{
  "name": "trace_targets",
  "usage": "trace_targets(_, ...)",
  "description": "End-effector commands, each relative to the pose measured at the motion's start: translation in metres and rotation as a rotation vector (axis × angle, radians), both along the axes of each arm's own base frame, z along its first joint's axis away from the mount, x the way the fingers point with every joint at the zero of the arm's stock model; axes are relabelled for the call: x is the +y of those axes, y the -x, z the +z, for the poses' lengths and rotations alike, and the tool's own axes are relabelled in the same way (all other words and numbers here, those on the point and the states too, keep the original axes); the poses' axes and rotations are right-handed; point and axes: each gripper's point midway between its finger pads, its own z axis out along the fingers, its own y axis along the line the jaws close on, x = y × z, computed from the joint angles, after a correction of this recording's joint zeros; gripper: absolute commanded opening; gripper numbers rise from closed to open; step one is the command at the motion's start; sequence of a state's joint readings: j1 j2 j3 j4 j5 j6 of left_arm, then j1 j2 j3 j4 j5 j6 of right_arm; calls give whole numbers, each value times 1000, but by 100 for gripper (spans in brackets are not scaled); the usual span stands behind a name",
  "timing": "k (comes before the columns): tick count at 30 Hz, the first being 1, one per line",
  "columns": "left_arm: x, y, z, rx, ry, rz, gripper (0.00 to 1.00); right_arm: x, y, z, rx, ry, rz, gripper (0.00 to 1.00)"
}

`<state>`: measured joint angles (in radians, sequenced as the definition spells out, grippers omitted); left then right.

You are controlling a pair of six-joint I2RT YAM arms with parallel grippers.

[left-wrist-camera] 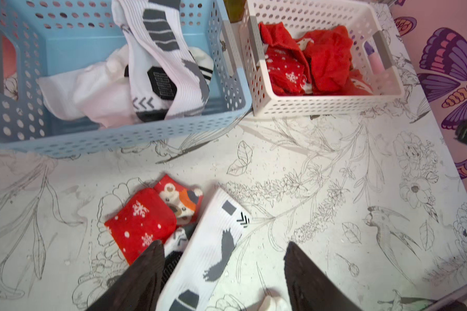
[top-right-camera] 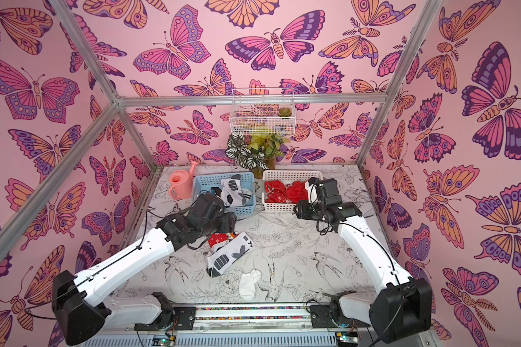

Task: Sort the socks into the basket by color
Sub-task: Pick up the sock at the center of the board.

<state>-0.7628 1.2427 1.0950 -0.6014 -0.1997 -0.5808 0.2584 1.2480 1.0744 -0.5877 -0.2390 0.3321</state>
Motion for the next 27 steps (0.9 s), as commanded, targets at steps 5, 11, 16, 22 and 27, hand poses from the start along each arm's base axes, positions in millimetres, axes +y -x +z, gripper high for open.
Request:
trace_targets(5, 7, 37, -24, 53, -90, 19, 81, 3, 10, -4, 13, 23, 30, 50)
trace_targets(11, -7, 62, -42, 102, -142, -34, 88, 4, 12, -6, 14, 24, 35, 50)
trace_targets(16, -21, 83, -59, 140, -195, -78, 92, 4, 12, -6, 14, 22, 37, 50)
trace_targets(22, -34, 111, -78, 196, -260, -110, 94, 5, 13, -7, 15, 16, 39, 50)
trace_targets(27, -47, 132, -91, 253, -305, -130, 93, 6, 13, -7, 11, 9, 38, 50)
